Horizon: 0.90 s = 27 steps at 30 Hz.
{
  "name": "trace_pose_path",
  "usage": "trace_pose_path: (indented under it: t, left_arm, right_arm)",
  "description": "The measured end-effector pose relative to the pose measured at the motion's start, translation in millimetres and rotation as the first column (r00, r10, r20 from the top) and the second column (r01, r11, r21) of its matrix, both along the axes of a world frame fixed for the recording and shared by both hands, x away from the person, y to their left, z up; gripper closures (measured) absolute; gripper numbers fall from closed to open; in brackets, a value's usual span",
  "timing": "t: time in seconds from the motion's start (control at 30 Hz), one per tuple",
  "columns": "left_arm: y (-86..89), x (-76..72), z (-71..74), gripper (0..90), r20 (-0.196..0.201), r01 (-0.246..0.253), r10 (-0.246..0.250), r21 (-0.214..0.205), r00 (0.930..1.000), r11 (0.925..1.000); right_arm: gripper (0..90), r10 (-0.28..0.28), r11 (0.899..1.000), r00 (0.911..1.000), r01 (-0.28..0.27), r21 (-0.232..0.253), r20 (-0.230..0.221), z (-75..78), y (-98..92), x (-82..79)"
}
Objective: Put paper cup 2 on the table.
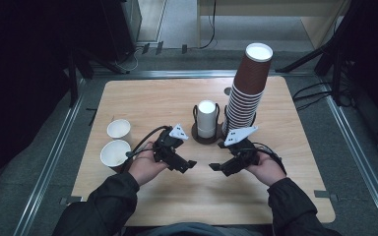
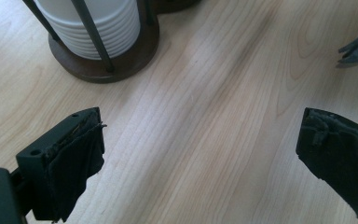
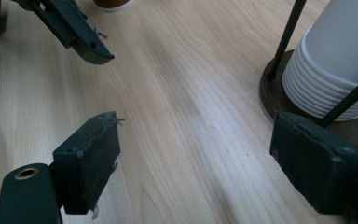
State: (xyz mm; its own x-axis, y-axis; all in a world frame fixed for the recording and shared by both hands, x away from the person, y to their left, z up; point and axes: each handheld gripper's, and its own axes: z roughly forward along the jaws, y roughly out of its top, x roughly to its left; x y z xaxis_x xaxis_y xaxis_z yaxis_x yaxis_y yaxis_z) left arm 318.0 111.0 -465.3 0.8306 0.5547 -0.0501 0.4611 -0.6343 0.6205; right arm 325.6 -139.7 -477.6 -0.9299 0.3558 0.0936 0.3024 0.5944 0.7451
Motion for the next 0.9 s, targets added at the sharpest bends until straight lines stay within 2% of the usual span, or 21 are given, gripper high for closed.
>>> trace_pose_path:
  t: [0.27, 0.4, 0.57, 0.9]
  left_arm:
    - [3.6, 1.3, -0.9, 1.2, 0.006, -0.008, 0.008, -0.005, 0.9999, 1.0]
    - [5.0, 1.8, -0.7, 1.2, 0.016, -0.016, 0.016, 0.006, 0.9997, 0.9998]
    - [6.8, 2.4, -0.7, 1.2, 0.01, -0.019, 0.019, 0.0, 0.9998, 0.9998]
    - [6.9, 3.7, -3.1, 1.2, 0.012, -0.017, 0.017, 0.014, 0.9998, 0.9997]
  right_arm:
    - [16.1, 0.004, 1.0, 1.0, -0.004, -0.002, 0.001, -0.5, 0.6, 0.1]
    - [16.1, 0.006, 1.0, 1.0, -0.006, -0.004, 0.001, -0.8, 0.8, 0.2]
    - [16.1, 0.008, 1.0, 1.0, -0.008, -0.005, -0.001, -1.1, 1.1, 0.1]
    - [16.0, 0.01, 1.0, 0.9999, -0.01, -0.008, 0.002, -1.7, 1.3, 0.7]
